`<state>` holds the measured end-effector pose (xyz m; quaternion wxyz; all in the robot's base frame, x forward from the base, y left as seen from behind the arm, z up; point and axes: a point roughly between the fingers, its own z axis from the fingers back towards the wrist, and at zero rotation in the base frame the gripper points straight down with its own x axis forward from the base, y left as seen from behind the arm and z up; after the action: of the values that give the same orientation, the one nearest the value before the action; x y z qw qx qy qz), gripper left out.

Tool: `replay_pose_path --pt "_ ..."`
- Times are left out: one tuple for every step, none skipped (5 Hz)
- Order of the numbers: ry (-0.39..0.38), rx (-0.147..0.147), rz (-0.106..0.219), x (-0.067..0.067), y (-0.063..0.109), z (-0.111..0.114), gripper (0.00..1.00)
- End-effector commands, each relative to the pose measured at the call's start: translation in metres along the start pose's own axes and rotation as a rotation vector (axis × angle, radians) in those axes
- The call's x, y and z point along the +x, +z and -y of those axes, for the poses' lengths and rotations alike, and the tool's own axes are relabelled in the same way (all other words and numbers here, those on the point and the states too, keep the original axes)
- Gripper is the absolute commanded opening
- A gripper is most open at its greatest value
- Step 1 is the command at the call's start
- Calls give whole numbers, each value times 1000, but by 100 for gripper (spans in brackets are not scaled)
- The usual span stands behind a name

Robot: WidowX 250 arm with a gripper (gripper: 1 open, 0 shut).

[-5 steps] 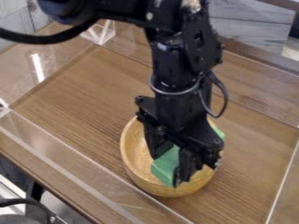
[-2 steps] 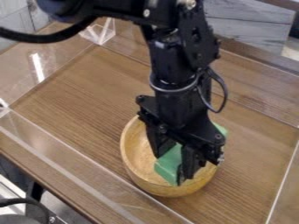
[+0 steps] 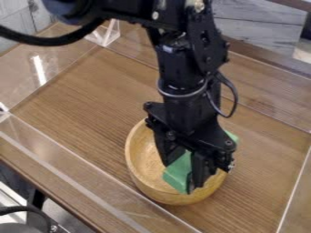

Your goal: Put the green block in the brown bowl

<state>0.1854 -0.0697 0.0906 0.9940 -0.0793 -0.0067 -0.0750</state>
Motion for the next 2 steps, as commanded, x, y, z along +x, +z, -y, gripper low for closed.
replay_pose_path --pt "6 -12 26 6 4 0 0" --pt "11 -21 24 7 2 -1 0"
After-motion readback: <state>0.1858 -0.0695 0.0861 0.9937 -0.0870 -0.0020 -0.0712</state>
